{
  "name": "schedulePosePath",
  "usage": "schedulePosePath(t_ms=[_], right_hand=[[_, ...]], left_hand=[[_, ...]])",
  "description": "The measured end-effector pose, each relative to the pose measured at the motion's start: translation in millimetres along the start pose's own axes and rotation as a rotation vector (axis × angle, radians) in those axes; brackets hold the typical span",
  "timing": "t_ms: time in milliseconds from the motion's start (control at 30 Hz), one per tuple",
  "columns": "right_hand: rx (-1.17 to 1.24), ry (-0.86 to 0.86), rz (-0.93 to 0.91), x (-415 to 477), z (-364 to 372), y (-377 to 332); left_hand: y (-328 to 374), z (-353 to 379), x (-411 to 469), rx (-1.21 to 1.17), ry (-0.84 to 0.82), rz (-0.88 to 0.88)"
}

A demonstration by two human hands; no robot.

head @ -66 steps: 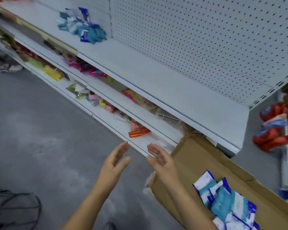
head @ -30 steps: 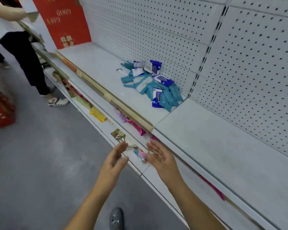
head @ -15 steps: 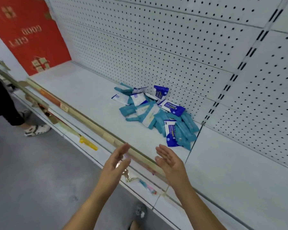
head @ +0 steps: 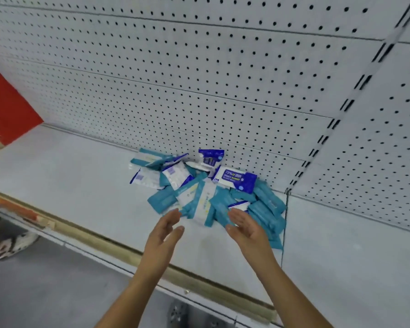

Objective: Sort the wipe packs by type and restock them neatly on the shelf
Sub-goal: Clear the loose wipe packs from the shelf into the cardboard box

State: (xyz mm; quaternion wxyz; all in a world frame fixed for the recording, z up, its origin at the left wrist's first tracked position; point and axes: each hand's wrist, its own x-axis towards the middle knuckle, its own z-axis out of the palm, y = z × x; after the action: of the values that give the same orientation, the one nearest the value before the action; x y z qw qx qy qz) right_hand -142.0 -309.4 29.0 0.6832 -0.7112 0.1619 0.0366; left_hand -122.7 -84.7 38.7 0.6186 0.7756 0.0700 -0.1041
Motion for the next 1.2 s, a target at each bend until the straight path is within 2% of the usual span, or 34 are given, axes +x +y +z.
schedulePosePath(t_ms=[200,400,500,567,667,833,1000,1100,1200], right_hand=[[-0.039,0.198,0.079,15.8,-15.3,5.3],[-0.212,0.366,0.152,22.9,-31.3,6.6],[-0.463,0.526,0.197,26.7,-40.8,23.6],[-0.635,0.568,0.242,29.4,-42.1,30.0],[-0.805,0.564,0.309,31.1,-39.5,31.6],[-0.891,0.558,0.352,31.2,-38.1,35.7],[-1.187,0.496,0.354,36.1,-47.7,28.4],[-1.088,0.509,0.266,43.7,-56.8,28.8],[-0.976,0.465,0.243,50.9,-63.5,24.3]], left_hand=[[0.8,21.4,59.3,0.103,-0.147,0.031],[1.3,21.8,109.6,0.209,-0.132,0.012],[-7.1,22.5,124.5,0.258,-0.131,-0.002],[-7.2,25.8,130.6,0.303,-0.175,0.01],[-8.2,34.4,136.6,0.38,-0.21,0.023],[-8.2,43.8,144.1,0.567,-0.164,0.065],[-6.7,29.2,164.1,0.643,-0.213,0.107],[-7.9,18.6,175.7,0.733,-0.107,0.168],[-4.4,20.4,177.0,0.832,-0.107,0.178]])
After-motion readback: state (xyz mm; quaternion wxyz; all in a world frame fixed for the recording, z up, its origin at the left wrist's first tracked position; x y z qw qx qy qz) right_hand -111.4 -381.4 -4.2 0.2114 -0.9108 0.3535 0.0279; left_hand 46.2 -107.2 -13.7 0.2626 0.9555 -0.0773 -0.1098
